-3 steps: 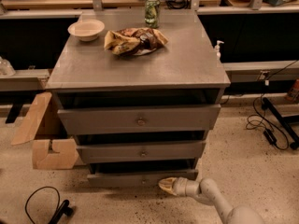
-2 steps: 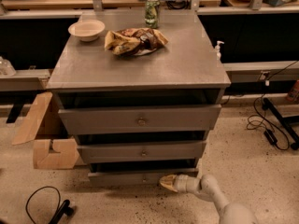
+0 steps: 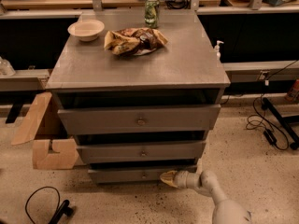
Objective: Close bottom drawer
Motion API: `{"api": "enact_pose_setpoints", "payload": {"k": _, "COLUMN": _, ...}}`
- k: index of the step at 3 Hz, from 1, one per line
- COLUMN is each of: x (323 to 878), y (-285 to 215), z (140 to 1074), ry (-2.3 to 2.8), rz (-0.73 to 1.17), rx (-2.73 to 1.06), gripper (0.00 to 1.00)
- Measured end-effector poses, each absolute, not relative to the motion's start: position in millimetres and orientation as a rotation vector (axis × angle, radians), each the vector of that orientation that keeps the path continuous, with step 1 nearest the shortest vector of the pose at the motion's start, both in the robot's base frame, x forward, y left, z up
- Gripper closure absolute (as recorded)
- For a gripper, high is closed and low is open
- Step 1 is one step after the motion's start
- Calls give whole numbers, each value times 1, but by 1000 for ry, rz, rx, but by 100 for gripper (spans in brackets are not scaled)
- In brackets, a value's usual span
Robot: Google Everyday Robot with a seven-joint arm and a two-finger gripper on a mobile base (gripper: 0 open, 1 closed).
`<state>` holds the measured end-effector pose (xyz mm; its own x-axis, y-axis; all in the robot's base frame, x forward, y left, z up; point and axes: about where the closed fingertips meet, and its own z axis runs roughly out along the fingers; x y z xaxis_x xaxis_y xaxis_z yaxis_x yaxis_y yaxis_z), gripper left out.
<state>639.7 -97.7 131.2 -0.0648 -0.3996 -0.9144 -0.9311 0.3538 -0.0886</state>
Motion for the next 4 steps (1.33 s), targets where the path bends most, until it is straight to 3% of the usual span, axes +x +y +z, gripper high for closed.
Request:
{"api": "enact_pose_setpoints", "payload": {"k": 3, "x": 632, "y": -103, "z": 134, "ry": 1671, "rz": 679, "rx": -1257, "gripper": 100}}
{"api": "enact_pose_setpoints", "payload": {"k": 4, "x": 630, "y": -191, "z": 173, "ry": 1814, "rz": 471, "rx": -1433, "gripper": 100}}
